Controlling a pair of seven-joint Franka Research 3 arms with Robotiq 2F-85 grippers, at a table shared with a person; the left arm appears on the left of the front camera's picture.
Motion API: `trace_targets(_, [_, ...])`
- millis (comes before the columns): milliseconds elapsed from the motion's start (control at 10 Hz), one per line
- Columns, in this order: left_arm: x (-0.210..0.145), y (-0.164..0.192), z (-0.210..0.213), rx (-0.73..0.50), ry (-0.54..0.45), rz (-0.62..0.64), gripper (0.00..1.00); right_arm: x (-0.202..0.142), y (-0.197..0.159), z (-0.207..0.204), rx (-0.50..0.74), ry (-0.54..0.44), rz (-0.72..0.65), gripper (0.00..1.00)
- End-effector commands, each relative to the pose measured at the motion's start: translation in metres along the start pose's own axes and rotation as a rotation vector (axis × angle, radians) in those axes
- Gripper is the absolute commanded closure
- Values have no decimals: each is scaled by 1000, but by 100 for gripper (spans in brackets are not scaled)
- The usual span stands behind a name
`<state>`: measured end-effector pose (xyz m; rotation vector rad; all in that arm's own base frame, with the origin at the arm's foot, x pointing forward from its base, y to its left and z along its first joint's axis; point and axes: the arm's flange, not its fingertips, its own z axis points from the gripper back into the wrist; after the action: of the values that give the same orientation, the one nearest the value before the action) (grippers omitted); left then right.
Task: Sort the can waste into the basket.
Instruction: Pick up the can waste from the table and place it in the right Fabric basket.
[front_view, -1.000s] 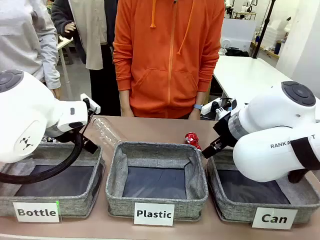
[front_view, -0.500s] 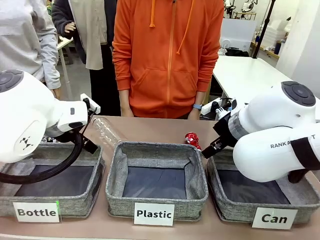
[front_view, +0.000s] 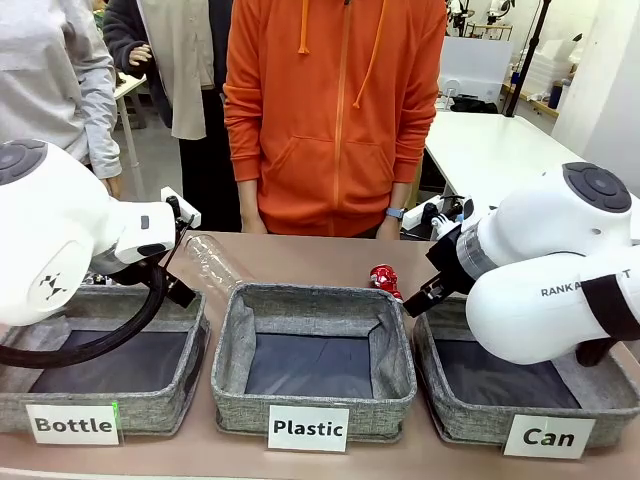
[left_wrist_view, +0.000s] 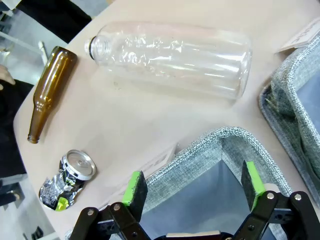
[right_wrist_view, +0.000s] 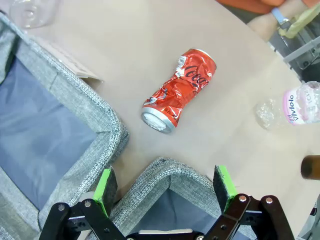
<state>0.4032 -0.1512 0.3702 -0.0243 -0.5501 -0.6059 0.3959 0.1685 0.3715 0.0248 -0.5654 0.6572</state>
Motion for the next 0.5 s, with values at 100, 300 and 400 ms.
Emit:
trace_targets(100, [0,0,0,0,0,0,3,0,0,0,0,0,0,0])
trace_targets(300, [0,0,0,0,0,0,3,0,0,0,0,0,0,0])
trace_targets(400, [0,0,0,0,0,0,3,0,0,0,0,0,0,0])
